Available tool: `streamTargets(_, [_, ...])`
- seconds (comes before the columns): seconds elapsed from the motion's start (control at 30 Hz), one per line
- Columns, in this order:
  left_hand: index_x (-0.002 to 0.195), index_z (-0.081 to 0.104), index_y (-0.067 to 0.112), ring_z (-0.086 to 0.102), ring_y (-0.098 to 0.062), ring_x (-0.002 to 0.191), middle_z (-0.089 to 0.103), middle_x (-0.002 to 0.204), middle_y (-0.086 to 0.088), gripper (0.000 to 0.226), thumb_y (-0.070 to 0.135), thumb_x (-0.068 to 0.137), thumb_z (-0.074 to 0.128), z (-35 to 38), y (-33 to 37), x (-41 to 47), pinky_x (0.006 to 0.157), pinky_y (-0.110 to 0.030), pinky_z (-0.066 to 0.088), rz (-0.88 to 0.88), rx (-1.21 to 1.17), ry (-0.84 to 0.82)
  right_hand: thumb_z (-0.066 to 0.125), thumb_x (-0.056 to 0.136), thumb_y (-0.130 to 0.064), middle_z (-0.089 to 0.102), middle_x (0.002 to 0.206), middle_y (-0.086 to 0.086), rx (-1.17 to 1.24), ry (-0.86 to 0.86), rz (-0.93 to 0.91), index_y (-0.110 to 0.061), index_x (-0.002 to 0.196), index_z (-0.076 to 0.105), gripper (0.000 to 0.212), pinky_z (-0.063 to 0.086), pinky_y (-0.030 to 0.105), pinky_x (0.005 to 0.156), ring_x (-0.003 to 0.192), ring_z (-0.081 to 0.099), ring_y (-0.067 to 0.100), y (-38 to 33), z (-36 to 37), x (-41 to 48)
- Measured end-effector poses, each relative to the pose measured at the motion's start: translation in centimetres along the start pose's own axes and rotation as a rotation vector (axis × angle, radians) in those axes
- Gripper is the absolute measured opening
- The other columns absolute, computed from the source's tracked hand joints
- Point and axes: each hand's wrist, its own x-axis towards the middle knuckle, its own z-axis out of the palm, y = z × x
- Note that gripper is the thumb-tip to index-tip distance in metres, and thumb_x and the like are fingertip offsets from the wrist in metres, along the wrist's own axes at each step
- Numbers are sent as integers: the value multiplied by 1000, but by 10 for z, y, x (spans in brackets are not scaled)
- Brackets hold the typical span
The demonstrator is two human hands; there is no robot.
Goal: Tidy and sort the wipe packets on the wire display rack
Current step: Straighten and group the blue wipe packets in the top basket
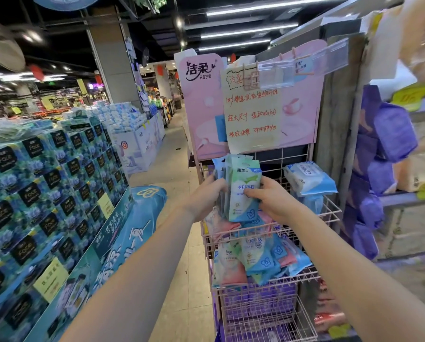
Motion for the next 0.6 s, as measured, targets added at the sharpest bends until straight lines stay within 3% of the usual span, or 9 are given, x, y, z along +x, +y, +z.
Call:
streamTargets(0.07, [114, 60, 25, 72, -12, 103, 75, 112, 5, 26, 4, 104, 48, -3, -5, 3, 77, -21, 61, -4, 9, 29, 60, 95, 5, 72, 123, 14, -18, -6, 13, -6, 124, 61, 31, 57, 49, 95, 111, 71, 29, -5, -1, -2])
streamTargets(0.1, [121, 62, 23, 72, -18, 111, 75, 119, 1, 25, 9, 101, 57, -6, -8, 4, 88, -30, 62, 10, 21, 37, 62, 94, 6, 72, 123, 14, -28, -1, 20, -6, 123, 60, 31, 56, 51, 97, 111, 71, 30, -8, -3, -2])
streamTargets(0.2, [130, 64, 16, 72, -25, 117, 76, 125, -4, 56, 28, 80, 84, -12, -16, 7, 103, -52, 57, 62, 31, 105, 68, 89, 7, 69, 126, 15, -99, 43, 18, -8, 125, 54, 41, 55, 54, 98, 110, 71, 30, -19, -9, -4])
streamTargets(0.27, [129, 63, 11, 74, -25, 113, 77, 122, -6, 65, 29, 72, 88, -11, -19, 9, 99, -50, 59, 82, 21, 155, 74, 84, 10, 68, 125, 14, -180, 55, -2, -15, 134, 44, 64, 58, 53, 93, 108, 71, 29, -28, -12, -6])
streamTargets(0.33, [126, 63, 7, 75, -26, 110, 78, 118, -8, 55, 16, 78, 87, -7, -16, 11, 94, -45, 62, 94, 21, 188, 76, 79, 12, 70, 119, 8, -263, 15, -37, -29, 141, 38, 84, 62, 45, 84, 105, 72, 26, -40, -18, -9])
streamTargets(0.43, [118, 67, 8, 78, -17, 96, 80, 108, -3, 36, 0, 85, 81, -3, -10, 19, 80, -32, 63, 113, 30, 215, 82, 74, 9, 72, 115, 7, -402, -32, -74, -31, 133, 50, 79, 62, 46, 86, 102, 75, 24, -60, -32, -9])
streamTargets(0.6, [122, 65, 4, 78, -12, 87, 79, 107, -4, 38, -1, 87, 79, 9, 8, 32, 68, -23, 61, 141, 8, 259, 87, 72, 1, 73, 116, 1, -575, -71, -101, -27, 129, 55, 71, 62, 41, 88, 102, 74, 17, -92, -59, -5])
